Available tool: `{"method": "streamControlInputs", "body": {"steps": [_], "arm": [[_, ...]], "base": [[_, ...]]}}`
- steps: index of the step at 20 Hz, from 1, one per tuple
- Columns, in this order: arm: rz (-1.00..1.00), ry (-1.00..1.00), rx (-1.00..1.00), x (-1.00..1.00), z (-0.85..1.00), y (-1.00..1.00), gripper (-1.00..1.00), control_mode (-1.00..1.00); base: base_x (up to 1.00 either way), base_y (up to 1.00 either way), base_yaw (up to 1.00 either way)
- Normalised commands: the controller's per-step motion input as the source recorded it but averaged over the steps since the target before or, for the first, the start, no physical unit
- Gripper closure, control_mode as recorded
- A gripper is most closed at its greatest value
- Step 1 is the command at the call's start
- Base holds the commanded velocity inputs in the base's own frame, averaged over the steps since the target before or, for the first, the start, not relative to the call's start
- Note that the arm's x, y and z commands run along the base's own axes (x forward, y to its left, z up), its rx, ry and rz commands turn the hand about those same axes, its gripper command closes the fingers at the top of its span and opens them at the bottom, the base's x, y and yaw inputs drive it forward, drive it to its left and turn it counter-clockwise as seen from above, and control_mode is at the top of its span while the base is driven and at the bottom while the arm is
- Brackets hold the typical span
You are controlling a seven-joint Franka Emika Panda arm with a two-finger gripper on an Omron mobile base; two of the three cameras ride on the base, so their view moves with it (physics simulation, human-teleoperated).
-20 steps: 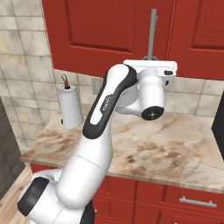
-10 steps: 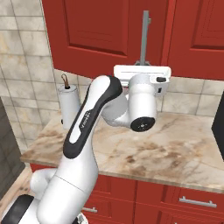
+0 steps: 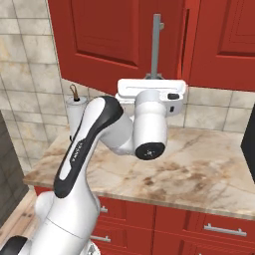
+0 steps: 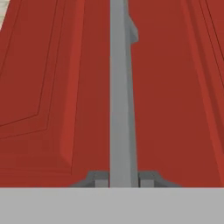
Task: Get the candle and the beer from the cabinet and move them to the dining counter.
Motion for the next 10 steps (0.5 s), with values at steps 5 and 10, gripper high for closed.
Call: {"method": "streamControlInputs", "body": {"steps": [5, 10], "arm": [[0.0, 0.0, -0.01, -0.35, 0.0, 0.39, 1.0, -1.0], [0.0, 0.0, -0.01, -0.39, 0.0, 0.39, 1.0, -1.0]], "base": [[0.0, 0.0, 0.0], [0.0, 0.0, 0.0]]}}
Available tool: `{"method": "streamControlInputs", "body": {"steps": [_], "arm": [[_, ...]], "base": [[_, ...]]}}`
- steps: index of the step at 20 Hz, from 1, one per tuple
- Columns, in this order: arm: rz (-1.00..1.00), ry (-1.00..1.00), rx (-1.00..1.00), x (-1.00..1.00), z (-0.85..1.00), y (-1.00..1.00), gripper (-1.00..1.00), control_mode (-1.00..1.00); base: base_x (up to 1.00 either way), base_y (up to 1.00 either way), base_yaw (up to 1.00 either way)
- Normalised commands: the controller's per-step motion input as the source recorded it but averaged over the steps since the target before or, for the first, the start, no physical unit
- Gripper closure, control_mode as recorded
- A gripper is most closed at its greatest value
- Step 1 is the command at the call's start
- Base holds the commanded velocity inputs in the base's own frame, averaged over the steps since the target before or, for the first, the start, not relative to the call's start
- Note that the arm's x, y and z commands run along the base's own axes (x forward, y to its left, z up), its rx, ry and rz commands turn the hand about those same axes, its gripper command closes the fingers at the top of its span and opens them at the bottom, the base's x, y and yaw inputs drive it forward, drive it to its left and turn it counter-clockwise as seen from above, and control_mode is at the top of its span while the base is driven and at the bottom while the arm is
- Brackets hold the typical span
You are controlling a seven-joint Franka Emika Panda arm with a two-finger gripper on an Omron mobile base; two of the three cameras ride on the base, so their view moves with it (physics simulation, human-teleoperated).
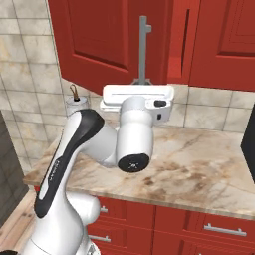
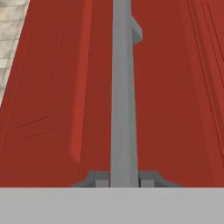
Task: Get the candle and the beer from the cabinet and move them to the dining counter.
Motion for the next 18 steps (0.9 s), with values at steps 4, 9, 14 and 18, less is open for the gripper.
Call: {"method": "streamControlInputs", "body": {"steps": [4, 9, 14, 18], "arm": [[0.0, 0.0, -0.01, -0.44, 0.0, 0.38, 1.0, -1.0], [0.0, 0.0, -0.01, -0.44, 0.0, 0.38, 1.0, -1.0], [0.0, 0.02, -0.02, -0.37, 0.0, 0.42, 1.0, -1.0], [0.0, 0.03, -0.03, -0.33, 0.0, 0.49, 1.0, -1.0]], "base": [[0.0, 0.0, 0.0], [0.0, 0.0, 0.0], [0.0, 0.0, 0.0], [0.0, 0.0, 0.0]]}}
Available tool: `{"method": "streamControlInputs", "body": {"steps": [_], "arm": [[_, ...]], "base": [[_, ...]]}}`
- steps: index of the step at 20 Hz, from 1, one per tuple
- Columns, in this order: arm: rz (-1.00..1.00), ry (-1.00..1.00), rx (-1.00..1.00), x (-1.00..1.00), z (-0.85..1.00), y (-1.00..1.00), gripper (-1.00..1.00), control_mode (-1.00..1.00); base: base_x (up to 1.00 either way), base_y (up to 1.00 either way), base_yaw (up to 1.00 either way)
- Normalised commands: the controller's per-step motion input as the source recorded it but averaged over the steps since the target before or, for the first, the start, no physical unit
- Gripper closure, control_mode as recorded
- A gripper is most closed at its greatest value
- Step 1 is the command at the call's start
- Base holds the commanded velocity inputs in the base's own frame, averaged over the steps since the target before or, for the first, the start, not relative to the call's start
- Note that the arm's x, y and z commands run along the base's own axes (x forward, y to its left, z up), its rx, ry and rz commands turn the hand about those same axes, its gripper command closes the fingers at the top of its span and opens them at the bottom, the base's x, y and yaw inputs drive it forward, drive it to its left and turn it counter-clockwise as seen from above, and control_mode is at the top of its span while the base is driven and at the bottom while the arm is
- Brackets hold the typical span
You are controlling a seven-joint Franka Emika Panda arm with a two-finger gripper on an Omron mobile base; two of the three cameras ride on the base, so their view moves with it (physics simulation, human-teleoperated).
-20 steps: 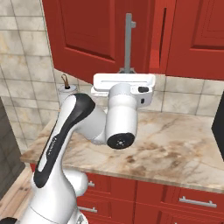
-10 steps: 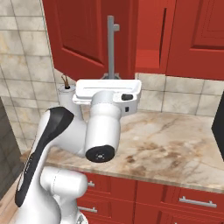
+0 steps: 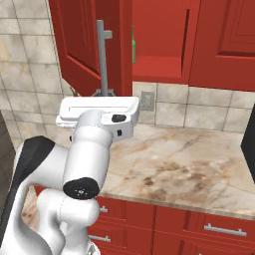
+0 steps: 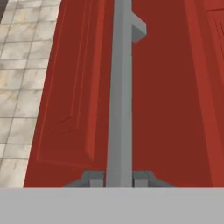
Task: Get the candle and the beer from the cabinet and move them to the dining counter.
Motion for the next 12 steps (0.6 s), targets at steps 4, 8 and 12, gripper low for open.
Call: {"method": "streamControlInputs", "body": {"steps": [4, 8, 12], "arm": [[0.0, 0.02, -0.02, -0.41, 0.0, 0.39, 1.0, -1.0], [0.01, 0.01, 0.0, -0.33, -0.04, 0.31, 1.0, -1.0], [0.01, 0.02, -0.01, -0.33, -0.08, 0.31, 1.0, -1.0]], "base": [[0.0, 0.0, 0.0], [0.0, 0.0, 0.0], [0.0, 0.0, 0.0]]}}
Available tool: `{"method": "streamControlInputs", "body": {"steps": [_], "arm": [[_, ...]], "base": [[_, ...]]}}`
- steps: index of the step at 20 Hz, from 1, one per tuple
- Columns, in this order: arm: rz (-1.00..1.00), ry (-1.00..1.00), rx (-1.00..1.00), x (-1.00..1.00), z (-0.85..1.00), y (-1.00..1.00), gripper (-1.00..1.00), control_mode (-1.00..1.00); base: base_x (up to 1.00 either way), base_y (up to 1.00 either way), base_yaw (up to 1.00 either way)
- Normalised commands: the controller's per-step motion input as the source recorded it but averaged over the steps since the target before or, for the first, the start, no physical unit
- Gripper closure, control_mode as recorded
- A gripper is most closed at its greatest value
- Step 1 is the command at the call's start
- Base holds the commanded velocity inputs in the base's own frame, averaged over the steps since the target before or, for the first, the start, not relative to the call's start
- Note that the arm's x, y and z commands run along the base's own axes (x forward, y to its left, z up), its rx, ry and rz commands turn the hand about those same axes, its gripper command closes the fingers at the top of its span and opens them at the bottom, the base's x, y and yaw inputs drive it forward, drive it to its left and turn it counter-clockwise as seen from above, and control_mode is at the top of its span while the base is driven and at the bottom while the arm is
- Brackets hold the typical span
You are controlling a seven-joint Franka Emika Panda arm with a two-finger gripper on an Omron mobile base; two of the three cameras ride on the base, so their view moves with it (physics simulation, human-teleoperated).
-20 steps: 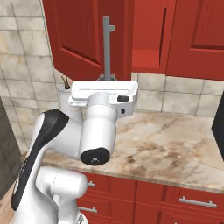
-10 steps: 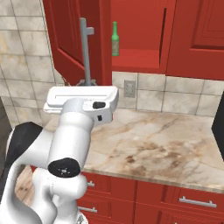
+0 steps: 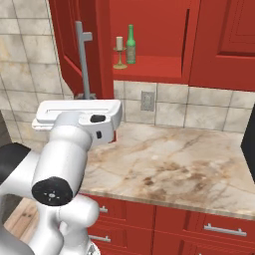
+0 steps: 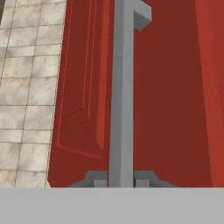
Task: Get the candle and the beer from the cabinet and move them to the dining counter.
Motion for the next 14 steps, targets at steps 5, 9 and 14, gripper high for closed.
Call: {"method": "streamControlInputs", "body": {"steps": [5, 9, 14], "arm": [[0.01, 0.01, 0.0, -0.1, -0.01, 0.14, -1.0, -1.0], [0.0, 0.0, 0.0, 0.0, 0.0, 0.0, -1.0, -1.0], [0.01, -0.02, 0.0, -0.35, 0.0, -0.04, -1.0, -1.0]], "base": [[0.0, 0.0, 0.0], [0.0, 0.0, 0.0], [0.0, 0.0, 0.0]]}}
